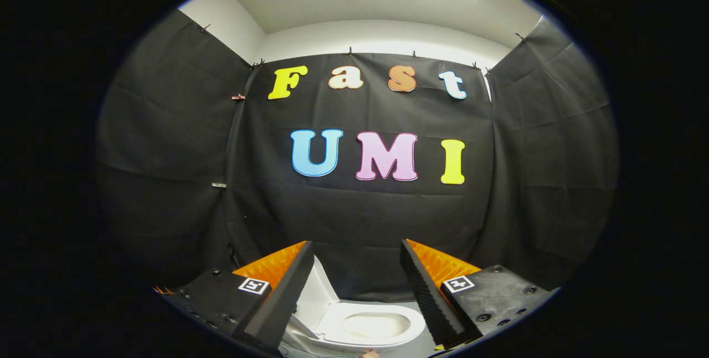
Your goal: Open the toilet lid.
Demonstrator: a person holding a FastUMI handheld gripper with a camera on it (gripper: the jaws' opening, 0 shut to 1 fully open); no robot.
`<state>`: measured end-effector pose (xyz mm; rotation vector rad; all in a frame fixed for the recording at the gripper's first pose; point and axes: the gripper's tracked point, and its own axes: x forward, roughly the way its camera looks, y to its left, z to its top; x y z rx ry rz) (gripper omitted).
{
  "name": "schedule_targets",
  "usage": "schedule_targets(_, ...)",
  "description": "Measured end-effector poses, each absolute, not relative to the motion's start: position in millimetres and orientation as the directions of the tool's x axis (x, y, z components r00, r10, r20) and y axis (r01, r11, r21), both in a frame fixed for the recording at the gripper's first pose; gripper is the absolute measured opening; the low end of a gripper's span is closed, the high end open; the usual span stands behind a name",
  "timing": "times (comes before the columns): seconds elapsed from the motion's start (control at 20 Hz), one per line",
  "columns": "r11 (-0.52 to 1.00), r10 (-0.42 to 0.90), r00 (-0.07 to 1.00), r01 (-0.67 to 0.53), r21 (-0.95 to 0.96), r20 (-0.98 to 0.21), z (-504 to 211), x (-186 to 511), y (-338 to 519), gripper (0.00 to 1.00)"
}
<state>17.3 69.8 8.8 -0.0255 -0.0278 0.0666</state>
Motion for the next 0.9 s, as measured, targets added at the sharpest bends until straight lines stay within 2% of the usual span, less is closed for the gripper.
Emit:
schedule_targets(0.45, 0.998, 0.034, 0.998, -0.031, -0.058, 0.062, 20, 11, 67, 0.98)
schedule_targets(0.9, 0.997, 0.038, 0.999, -0.037, -0.066, 0.021, 3, 15, 75, 0.98)
